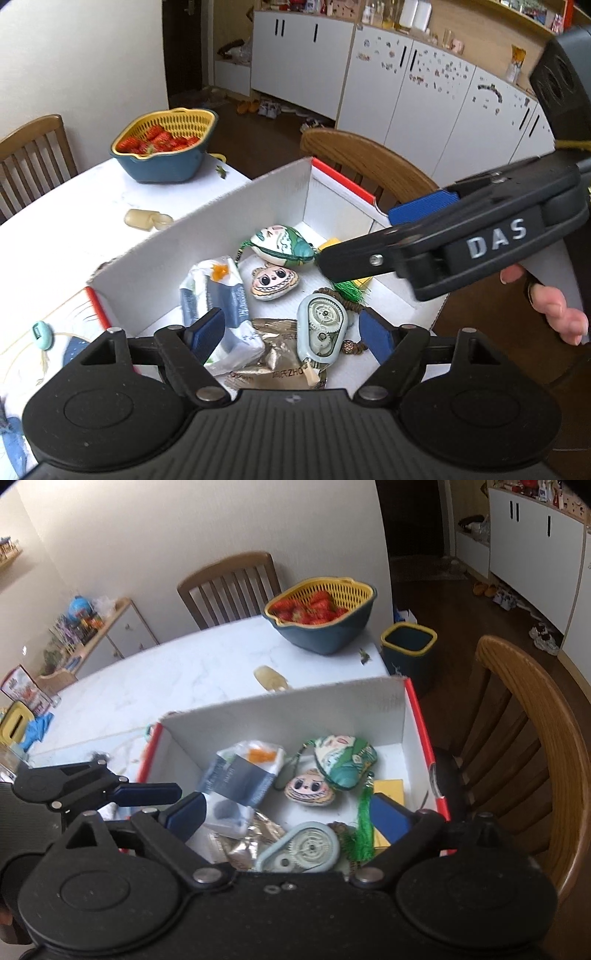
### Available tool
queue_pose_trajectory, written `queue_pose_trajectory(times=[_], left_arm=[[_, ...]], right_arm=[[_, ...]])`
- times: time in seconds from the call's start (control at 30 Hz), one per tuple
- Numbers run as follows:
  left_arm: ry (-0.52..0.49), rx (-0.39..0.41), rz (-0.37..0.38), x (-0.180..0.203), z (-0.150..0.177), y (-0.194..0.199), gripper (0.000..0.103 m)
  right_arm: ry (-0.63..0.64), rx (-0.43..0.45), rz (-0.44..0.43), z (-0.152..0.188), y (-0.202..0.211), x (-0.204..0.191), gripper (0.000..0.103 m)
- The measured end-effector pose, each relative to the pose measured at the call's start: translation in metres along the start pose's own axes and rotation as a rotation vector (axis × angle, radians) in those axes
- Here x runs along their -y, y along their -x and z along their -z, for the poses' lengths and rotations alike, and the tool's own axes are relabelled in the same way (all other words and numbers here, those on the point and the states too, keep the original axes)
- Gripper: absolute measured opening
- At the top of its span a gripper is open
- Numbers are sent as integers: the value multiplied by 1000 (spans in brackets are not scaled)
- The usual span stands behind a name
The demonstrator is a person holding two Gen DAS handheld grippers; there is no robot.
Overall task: Organize objects
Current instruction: 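Open right tool to drop the plush charm while left tool releases the tape dispenser inside, then withdraw both tools from the shoebox toward the bead bags on the placemat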
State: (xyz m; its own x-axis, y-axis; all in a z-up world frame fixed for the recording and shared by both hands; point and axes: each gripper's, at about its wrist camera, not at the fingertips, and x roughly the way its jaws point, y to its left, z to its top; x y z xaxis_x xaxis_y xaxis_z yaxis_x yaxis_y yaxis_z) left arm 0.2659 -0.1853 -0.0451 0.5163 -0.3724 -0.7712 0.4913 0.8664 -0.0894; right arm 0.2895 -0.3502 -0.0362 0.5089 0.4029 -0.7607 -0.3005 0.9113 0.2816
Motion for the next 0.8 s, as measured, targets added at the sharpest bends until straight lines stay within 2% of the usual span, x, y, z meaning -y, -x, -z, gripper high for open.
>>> queue_pose_trajectory(times=[0.23, 0.33, 0.67, 0.8], left_arm=[[-4, 45, -9, -11, 8, 27, 80], [16, 58, 9, -21, 13, 37, 80], [33, 94, -2, -56, 34, 75, 80], [51, 112, -5, -74, 44, 89, 87]], right_arm=[[-21, 58, 7, 11, 19, -23, 100], [-34, 79, 12, 16, 26, -34, 101], [-79, 134, 36, 31, 37, -76, 101], [-82, 145, 35, 36, 35, -97, 101]])
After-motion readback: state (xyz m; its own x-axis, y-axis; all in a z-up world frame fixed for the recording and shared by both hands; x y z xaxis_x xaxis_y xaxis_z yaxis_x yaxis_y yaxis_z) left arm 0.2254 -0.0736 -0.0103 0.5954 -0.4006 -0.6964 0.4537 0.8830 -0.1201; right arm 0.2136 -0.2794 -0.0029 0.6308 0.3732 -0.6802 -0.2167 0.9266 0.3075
